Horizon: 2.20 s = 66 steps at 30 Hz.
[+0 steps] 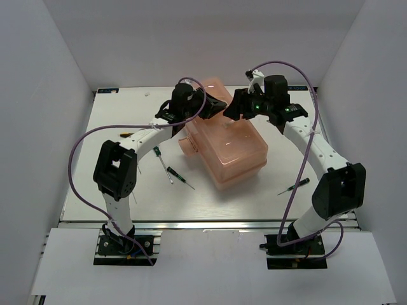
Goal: Sort the tools into containers
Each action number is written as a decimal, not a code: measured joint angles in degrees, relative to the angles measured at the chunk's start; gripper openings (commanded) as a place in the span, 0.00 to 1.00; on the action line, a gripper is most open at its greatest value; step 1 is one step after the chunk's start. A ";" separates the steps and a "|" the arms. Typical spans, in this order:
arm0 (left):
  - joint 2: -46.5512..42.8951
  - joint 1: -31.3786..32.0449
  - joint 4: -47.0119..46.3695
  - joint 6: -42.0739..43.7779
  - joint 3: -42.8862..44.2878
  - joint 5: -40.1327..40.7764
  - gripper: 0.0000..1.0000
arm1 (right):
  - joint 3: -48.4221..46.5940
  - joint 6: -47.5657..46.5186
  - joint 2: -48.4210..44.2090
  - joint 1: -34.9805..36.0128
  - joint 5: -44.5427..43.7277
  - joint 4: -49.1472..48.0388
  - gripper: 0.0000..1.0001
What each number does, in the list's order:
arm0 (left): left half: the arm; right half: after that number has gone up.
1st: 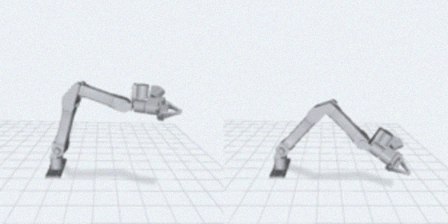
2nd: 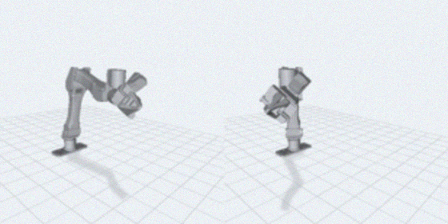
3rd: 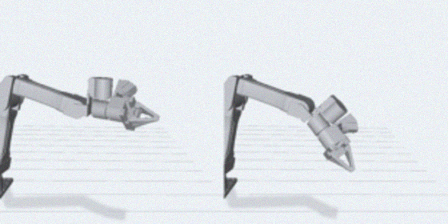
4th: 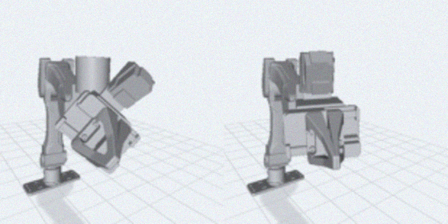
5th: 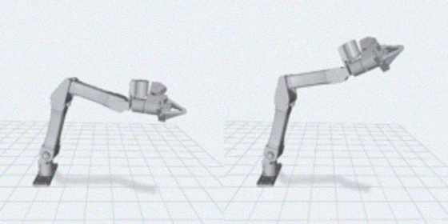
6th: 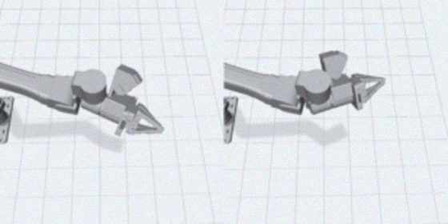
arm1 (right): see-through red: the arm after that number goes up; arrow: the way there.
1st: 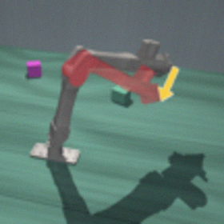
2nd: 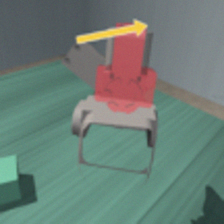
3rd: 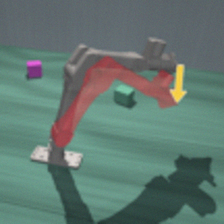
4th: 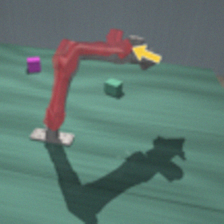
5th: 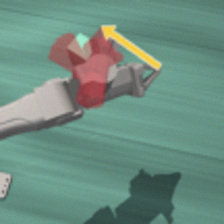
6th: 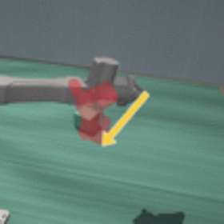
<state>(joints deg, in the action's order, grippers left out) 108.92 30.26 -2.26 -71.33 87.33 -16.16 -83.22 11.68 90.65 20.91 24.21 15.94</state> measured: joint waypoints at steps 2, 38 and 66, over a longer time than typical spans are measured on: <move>-0.04 -0.17 -1.36 -0.28 -0.66 -0.50 0.34 | -0.26 0.24 0.83 0.00 -0.02 -0.04 0.67; -39.63 -9.81 7.21 13.07 -27.89 11.61 0.48 | -10.95 8.72 4.63 -6.93 4.55 2.75 0.00; 5.49 -9.79 16.85 19.82 -0.59 6.95 0.54 | -12.50 15.96 11.85 -19.87 15.02 -7.37 0.00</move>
<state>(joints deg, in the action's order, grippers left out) 114.41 20.47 14.59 -51.51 86.74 -9.21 -95.72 27.64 102.50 1.04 39.22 8.58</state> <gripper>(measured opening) 0.537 0.161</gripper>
